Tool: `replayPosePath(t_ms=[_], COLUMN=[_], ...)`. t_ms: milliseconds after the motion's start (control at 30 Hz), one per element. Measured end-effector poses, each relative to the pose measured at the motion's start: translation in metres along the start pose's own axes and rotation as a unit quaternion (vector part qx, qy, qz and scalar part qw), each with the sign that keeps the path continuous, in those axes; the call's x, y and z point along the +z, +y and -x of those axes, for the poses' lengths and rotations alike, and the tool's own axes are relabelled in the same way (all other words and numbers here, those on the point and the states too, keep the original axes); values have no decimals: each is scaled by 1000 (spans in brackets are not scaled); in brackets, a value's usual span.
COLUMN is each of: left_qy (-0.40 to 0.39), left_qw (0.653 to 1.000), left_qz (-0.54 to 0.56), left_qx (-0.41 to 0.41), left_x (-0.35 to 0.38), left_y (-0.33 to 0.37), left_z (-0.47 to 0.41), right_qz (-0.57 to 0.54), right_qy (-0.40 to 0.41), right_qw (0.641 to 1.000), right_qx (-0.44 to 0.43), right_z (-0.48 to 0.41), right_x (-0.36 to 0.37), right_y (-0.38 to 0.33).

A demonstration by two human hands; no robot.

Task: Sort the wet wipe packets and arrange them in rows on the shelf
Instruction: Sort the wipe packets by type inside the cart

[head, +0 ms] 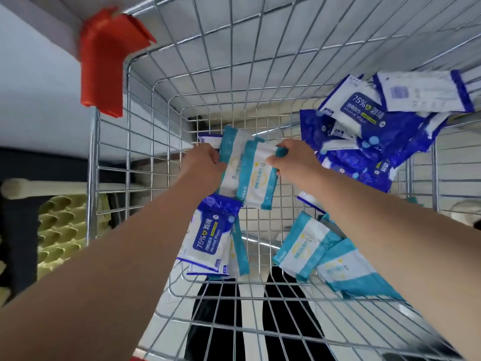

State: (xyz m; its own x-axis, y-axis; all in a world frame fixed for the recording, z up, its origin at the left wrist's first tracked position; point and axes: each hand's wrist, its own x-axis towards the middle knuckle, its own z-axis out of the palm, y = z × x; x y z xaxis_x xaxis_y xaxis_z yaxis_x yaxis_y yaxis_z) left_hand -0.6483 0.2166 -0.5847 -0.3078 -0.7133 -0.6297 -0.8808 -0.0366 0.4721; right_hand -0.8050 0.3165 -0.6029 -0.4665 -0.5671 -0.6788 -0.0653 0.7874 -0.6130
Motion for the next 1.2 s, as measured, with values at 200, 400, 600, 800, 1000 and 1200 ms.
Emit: replayPosePath(t_ms=[200,400,600,800,1000,1200], left_qy=[16,-45,-197,-311,-274,-191], left_qw=[994,984,962,949,959,978], left_qz=[76,165,191,42,-72,-84], left_qx=[75,57,13,-10,17,7], left_x=[-8,-19,2,67,109,118], left_y=[13,38,40,12,-7,-5], left_z=[5,20,67,96,98,88], right_qz=[-45,-118,-29,159,299,336], right_qy=[0,-28,-78,-109,-117,-114], right_qw=[999,993,996,980,947,935], right_qx=[-10,3,38,45,9,-20], right_z=[-8,0,57,96,103,101], right_x=[-10,-33,-71,-83,-82,-82], right_y=[-11,-25,-2,55,92,94])
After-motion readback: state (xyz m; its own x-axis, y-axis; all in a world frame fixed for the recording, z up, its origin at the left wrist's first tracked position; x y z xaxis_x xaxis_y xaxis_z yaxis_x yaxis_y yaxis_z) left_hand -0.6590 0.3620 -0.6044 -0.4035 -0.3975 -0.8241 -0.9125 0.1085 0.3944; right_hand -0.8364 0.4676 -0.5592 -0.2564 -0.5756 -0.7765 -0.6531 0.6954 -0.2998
